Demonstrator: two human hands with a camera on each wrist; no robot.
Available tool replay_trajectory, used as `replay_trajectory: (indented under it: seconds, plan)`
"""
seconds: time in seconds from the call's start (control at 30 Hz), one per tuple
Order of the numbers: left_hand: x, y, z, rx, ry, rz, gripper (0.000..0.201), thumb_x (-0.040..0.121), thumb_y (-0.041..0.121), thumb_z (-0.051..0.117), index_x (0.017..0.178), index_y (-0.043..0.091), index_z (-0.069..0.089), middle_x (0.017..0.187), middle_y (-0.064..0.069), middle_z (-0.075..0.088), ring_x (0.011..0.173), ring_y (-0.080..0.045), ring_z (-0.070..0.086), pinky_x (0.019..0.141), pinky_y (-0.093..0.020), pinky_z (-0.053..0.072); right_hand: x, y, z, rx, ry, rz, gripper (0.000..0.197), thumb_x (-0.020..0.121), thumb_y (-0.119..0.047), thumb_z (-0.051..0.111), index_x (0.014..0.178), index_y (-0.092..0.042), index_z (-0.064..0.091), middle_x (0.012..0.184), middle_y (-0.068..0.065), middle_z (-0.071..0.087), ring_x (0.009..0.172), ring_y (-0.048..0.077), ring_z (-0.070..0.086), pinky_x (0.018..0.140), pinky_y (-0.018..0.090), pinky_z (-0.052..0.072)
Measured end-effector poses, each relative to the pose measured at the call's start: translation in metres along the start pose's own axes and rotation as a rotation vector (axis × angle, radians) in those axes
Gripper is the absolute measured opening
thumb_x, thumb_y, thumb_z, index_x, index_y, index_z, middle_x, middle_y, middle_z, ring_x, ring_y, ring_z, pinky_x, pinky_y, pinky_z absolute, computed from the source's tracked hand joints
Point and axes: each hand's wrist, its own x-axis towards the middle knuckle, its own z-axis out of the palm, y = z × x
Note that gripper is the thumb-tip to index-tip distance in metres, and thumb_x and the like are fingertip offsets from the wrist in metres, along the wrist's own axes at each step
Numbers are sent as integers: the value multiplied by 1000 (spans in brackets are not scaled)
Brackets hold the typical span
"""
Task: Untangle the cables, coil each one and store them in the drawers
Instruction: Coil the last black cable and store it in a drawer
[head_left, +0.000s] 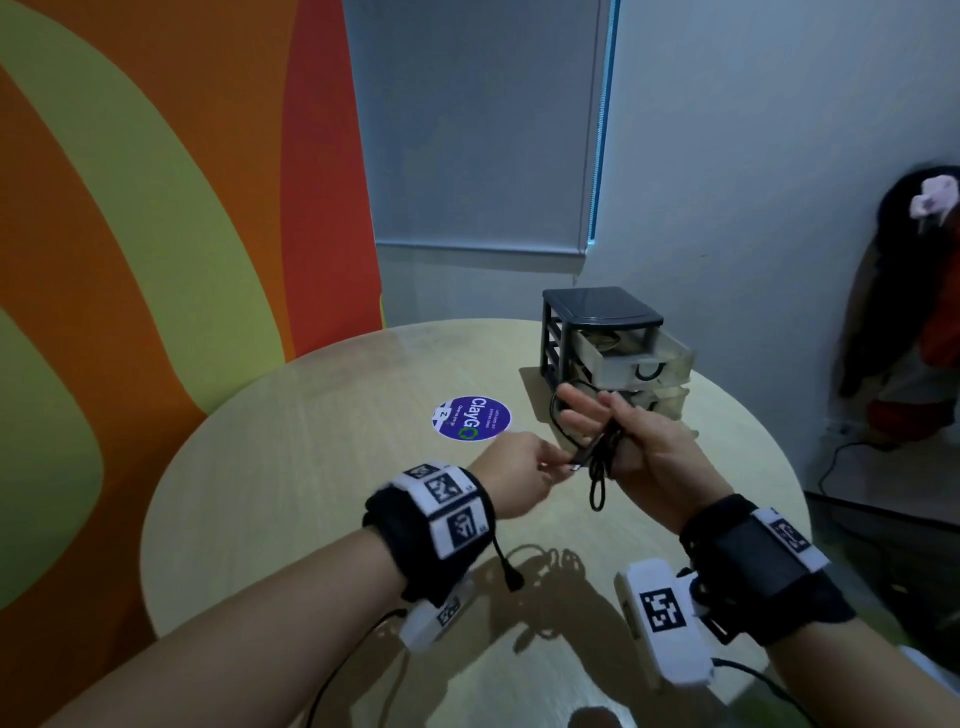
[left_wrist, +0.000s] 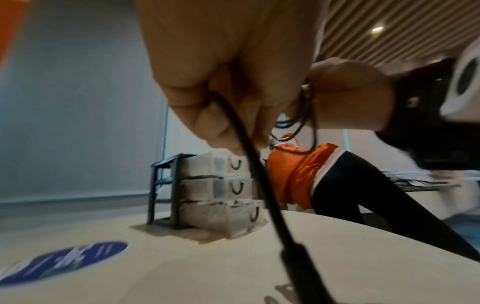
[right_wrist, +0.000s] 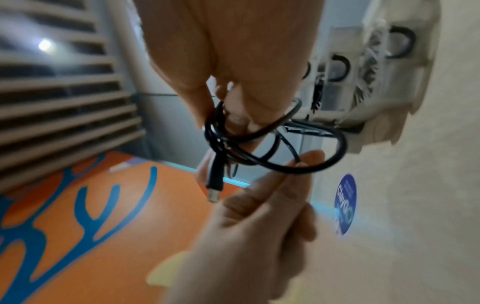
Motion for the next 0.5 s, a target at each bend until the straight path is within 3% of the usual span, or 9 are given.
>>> replay_trajectory:
  seconds: [0.03, 0.07, 0.13, 0.17, 0.23, 0.27, 0.37, 0.47, 0.5]
  plan:
    - [-1, 5, 2, 136, -8, 47, 25, 95, 25, 52, 104, 7, 67, 88, -13, 66, 76, -24, 58, 62, -23, 36, 1, 4, -1, -30, -36, 6, 29, 78, -35, 66, 88, -8, 68, 114, 4, 69, 102, 16, 67, 89, 36, 52]
    - [-2, 9, 3, 268, -12, 100, 24, 94, 26, 52, 101, 7, 66, 94, -15, 66, 85, -28, 59, 65, -26, 37, 2, 6, -1, -40, -54, 15, 46, 68, -38, 78, 93, -4, 61, 119, 9, 66, 109, 20, 64, 92, 37, 51]
    - [-4, 15, 1, 466, -27, 194, 23, 90, 24, 57, 107, 10, 63, 103, -12, 65, 94, -28, 59, 69, -29, 39, 3, 10, -5, -74, -8, 12, 66, 58, -40, 85, 100, -3, 49, 120, 16, 64, 110, 24, 63, 93, 35, 51]
    - [-5, 16, -1, 532, -42, 220, 24, 89, 22, 58, 110, 12, 64, 105, -11, 64, 96, -28, 59, 68, -28, 39, 4, 13, -7, -137, 21, 6, 56, 67, -35, 80, 99, -5, 47, 121, 18, 63, 109, 24, 64, 94, 36, 51]
    - [-5, 15, -6, 610, -73, 241, 26, 87, 17, 58, 112, 15, 65, 107, -9, 63, 97, -27, 59, 68, -28, 41, 4, 16, -10, -285, 76, 12, 16, 90, -13, 55, 95, -7, 42, 126, 21, 58, 109, 23, 63, 97, 36, 49]
    - [-5, 15, -8, 633, -91, 242, 27, 87, 15, 57, 113, 16, 65, 109, -9, 62, 98, -27, 59, 70, -29, 44, 6, 18, -12, -356, 89, 19, 5, 95, -5, 44, 93, -7, 40, 127, 19, 57, 109, 22, 62, 95, 34, 50]
    - [-6, 18, -11, 701, -159, 240, 26, 86, 9, 55, 110, 12, 66, 104, -9, 60, 90, -26, 59, 69, -33, 48, 7, 24, -12, -539, 81, 10, 15, 98, 3, 34, 91, -9, 39, 124, 12, 53, 107, 16, 58, 85, 21, 52]
    - [-8, 22, -11, 735, -187, 257, 23, 85, -3, 49, 100, 4, 64, 87, -6, 48, 80, -24, 52, 62, -31, 41, 5, 26, -10, -771, 39, -19, 9, 97, -2, 40, 92, -10, 41, 119, 3, 56, 109, 4, 54, 90, 18, 47]
    - [-8, 23, -13, 709, -183, 269, 27, 85, -6, 47, 101, 4, 65, 85, -4, 46, 82, -24, 53, 64, -31, 41, 4, 26, -11, -883, 24, -25, 8, 97, -4, 42, 93, -11, 42, 110, -4, 58, 100, -4, 54, 87, 16, 45]
